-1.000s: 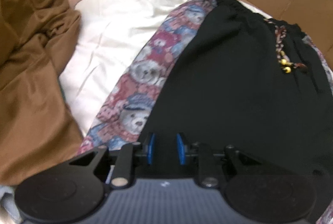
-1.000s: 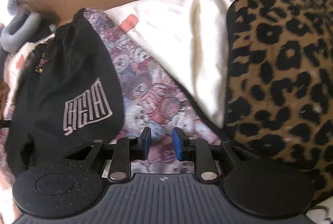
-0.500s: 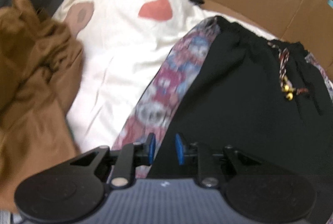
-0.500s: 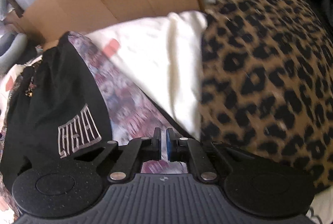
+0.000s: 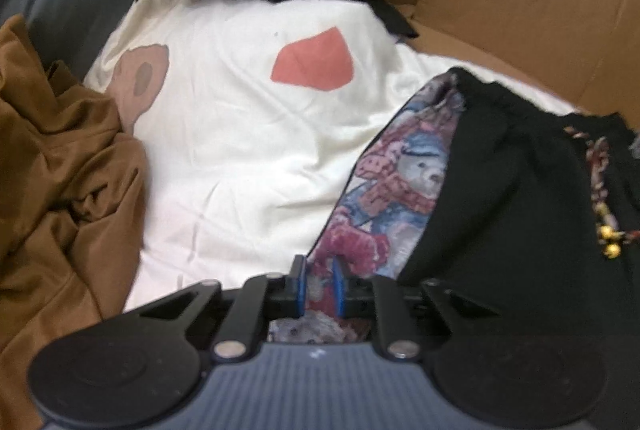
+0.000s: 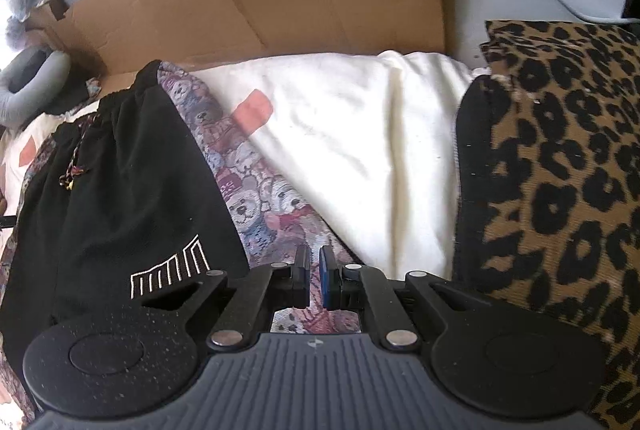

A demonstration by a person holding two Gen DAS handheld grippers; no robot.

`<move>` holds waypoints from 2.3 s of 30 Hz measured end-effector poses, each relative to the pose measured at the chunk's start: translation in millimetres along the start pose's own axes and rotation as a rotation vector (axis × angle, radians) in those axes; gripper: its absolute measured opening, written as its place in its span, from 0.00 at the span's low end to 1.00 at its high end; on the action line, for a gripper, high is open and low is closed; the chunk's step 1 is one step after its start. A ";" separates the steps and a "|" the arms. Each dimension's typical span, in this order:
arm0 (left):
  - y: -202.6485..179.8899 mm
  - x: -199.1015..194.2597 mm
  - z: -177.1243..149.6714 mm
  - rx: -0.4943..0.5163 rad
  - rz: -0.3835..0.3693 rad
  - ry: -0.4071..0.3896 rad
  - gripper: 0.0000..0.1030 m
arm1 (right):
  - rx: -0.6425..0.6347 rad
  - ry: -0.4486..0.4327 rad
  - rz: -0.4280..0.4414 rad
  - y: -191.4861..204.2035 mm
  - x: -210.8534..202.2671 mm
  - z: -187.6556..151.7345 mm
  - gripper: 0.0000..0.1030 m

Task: Fold clothes
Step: 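Close the left tool on the shorts' bear-print edge while the right tool withdraws, then close the right tool on the bear-print lining edge beside the left tool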

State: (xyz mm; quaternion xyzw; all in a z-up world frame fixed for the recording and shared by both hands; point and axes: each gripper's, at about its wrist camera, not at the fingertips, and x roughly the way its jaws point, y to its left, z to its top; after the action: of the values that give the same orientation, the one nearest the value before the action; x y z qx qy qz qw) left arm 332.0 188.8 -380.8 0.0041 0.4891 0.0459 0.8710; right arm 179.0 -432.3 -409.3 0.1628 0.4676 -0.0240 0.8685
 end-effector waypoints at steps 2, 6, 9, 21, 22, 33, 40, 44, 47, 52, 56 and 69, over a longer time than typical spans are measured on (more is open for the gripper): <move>1.0 3.6 -0.9 -0.007 0.013 -0.006 0.22 | -0.011 -0.002 0.000 2.6 4.5 1.8 0.07; 2.7 7.2 -2.6 -0.014 0.005 -0.011 0.29 | -0.023 -0.012 0.004 6.1 11.6 8.9 0.17; 3.5 10.8 -5.4 -0.012 -0.008 -0.010 0.29 | -0.037 -0.018 0.017 11.0 15.1 13.6 0.17; 5.6 2.4 -6.2 0.058 0.003 -0.060 0.04 | -0.082 -0.015 0.036 24.3 29.1 30.5 0.17; 5.1 3.0 -6.0 0.067 0.006 -0.058 0.04 | -0.085 -0.018 0.037 25.0 30.9 33.6 0.17; 0.9 11.1 -9.2 0.085 0.025 -0.047 0.04 | -0.118 -0.051 0.029 34.5 66.0 71.8 0.17; -0.5 12.4 -10.2 0.080 0.029 -0.047 0.04 | -0.123 -0.071 0.036 44.3 91.5 89.7 0.27; -0.7 12.6 -10.7 0.080 0.030 -0.047 0.04 | -0.155 -0.069 0.036 54.8 101.7 91.1 0.32; -0.3 12.7 -11.6 0.079 0.029 -0.049 0.05 | -0.190 -0.060 0.038 63.4 106.3 87.1 0.32; -0.6 12.5 -12.0 0.086 0.029 -0.051 0.05 | -0.241 -0.061 0.036 74.7 108.6 76.4 0.38; -0.6 12.6 -12.2 0.086 0.027 -0.053 0.05 | -0.326 -0.068 0.021 86.4 109.2 67.6 0.40; -0.4 12.8 -12.8 0.086 0.022 -0.053 0.05 | -0.308 -0.078 0.072 74.9 100.7 76.5 0.23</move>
State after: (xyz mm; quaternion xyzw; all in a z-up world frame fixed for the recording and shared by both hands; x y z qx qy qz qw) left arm 327.8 189.0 -398.4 0.0481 0.4672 0.0340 0.8822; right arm 311.7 -373.7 -433.4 0.0433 0.4257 0.0727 0.9009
